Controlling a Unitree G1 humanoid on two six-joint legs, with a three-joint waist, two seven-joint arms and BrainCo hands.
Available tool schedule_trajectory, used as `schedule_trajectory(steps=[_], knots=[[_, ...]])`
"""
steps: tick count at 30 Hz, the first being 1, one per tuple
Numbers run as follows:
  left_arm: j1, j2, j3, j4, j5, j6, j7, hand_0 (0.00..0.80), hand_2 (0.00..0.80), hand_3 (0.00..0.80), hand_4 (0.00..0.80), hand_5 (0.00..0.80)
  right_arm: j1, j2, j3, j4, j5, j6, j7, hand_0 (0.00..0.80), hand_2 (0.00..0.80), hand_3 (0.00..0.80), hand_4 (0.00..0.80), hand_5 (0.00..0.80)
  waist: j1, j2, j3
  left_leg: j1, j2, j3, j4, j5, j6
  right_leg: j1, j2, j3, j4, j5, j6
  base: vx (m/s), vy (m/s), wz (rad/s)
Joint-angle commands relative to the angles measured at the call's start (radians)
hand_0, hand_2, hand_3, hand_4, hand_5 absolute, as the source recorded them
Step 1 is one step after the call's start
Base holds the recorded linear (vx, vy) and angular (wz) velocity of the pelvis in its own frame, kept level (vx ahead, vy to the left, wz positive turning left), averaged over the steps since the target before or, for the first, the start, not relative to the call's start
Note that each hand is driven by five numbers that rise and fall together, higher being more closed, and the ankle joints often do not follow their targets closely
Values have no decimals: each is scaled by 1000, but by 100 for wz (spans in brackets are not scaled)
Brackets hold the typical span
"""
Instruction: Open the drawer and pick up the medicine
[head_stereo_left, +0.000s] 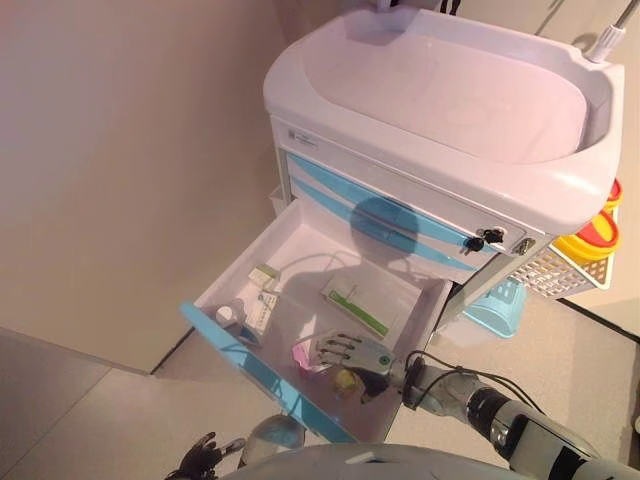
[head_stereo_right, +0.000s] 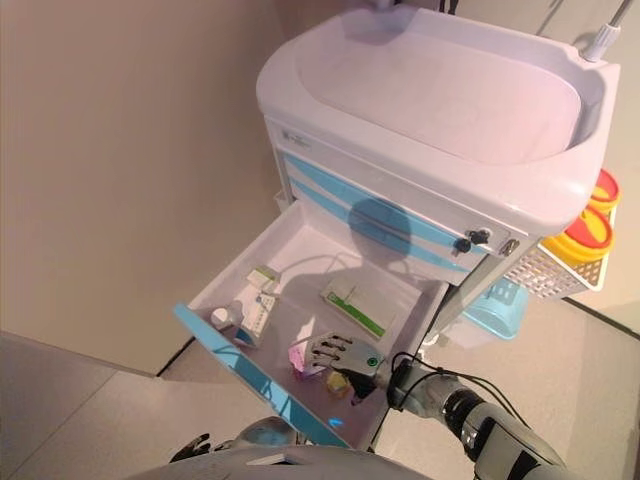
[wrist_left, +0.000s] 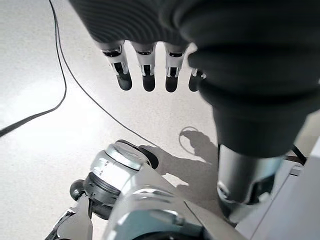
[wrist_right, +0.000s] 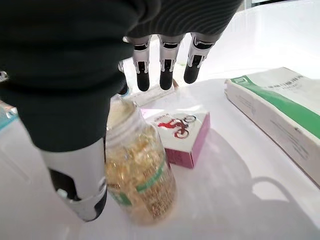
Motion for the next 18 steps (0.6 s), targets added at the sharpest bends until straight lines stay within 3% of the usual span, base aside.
schedule_trajectory(steps=[1, 16, 17, 18], knots=[[-35, -18, -18, 55, 16, -25, 17, 0, 0, 0, 0, 0, 4, 16, 9, -39, 8, -1, -43, 0, 0, 0, 0, 0, 22, -13, -6, 0, -56, -9, 0, -71, 26, -55, -65, 19, 53, 57, 76, 0, 0, 0], [-74, -26, -11, 92, -12, -14, 27, 0, 0, 0, 0, 0, 33, 31, 18, -6, -33, 6, -42, 0, 0, 0, 0, 0, 7, -23, -9, 9, -53, 2, -1, -80, 29, -56, -64, 26, 61, 50, 75, 0, 0, 0], [-75, -27, -10, 93, -14, -13, 29, 0, 0, 0, 0, 0, 37, 30, 17, -5, -37, 6, -38, 169, 169, 169, 169, 169, 6, -23, -10, 11, -53, 2, -2, -80, 29, -55, -63, 26, 60, 50, 74, 0, 0, 0], [-75, -27, -10, 95, -15, -14, 28, 0, 0, 0, 0, 0, 39, 29, 18, -5, -41, 5, -36, 467, 467, 467, 467, 467, 5, -24, -10, 11, -53, 3, -2, -81, 29, -55, -63, 27, 60, 50, 74, 0, 0, 0]])
